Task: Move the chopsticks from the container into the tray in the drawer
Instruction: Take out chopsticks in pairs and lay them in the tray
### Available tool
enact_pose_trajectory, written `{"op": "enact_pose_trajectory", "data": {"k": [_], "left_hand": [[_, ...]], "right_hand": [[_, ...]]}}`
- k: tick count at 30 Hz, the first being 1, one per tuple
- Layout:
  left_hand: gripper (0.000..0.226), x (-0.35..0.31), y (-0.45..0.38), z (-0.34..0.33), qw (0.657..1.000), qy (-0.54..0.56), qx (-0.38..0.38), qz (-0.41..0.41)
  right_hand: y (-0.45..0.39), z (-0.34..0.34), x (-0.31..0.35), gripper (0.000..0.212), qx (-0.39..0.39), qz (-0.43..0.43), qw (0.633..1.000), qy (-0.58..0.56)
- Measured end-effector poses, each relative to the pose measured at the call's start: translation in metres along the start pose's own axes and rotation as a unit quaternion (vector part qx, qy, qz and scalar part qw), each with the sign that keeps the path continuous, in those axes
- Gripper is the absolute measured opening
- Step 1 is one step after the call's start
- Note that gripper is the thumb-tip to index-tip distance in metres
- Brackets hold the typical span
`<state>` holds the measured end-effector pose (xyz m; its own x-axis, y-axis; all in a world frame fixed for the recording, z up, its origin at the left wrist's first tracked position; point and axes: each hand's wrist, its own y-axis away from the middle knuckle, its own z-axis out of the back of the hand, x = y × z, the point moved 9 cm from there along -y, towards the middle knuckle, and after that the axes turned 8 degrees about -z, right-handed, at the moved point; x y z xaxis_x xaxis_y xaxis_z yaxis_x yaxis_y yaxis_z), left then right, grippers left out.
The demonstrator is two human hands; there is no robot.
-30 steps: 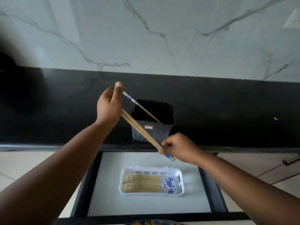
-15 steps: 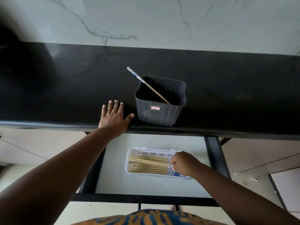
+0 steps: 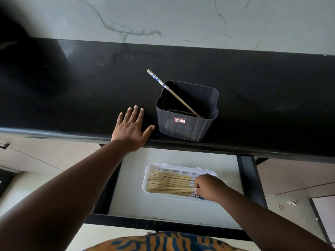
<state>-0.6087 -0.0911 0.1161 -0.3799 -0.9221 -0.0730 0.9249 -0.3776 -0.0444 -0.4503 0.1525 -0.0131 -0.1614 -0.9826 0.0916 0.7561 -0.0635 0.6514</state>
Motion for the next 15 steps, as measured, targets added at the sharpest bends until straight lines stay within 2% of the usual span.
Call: {"op": "enact_pose_trajectory", "data": {"k": [5,7,11,15], "left_hand": [[0.088,0.001,0.000,0.000,1.000,-0.003,-0.005,0.000],[0.088,0.001,-0.001,-0.001,1.000,-0.006,-0.005,0.000],[0.088,0.001,-0.001,-0.002,1.000,-0.001,-0.008,-0.003],[0.085,0.001,-0.001,-0.002,1.000,-0.001,-0.003,-0.004]], "right_hand": [[0.004,0.016,0.003,0.035,-0.098,0.024,0.995,-0.001],[0.007,0.018,0.004,0.030,-0.118,0.018,0.993,0.010],[0.013,0.020,0.008,0.021,-0.117,0.009,0.993,0.016],[0.026,0.047,0.020,0.023,-0.087,0.024,0.995,-0.040]]}}
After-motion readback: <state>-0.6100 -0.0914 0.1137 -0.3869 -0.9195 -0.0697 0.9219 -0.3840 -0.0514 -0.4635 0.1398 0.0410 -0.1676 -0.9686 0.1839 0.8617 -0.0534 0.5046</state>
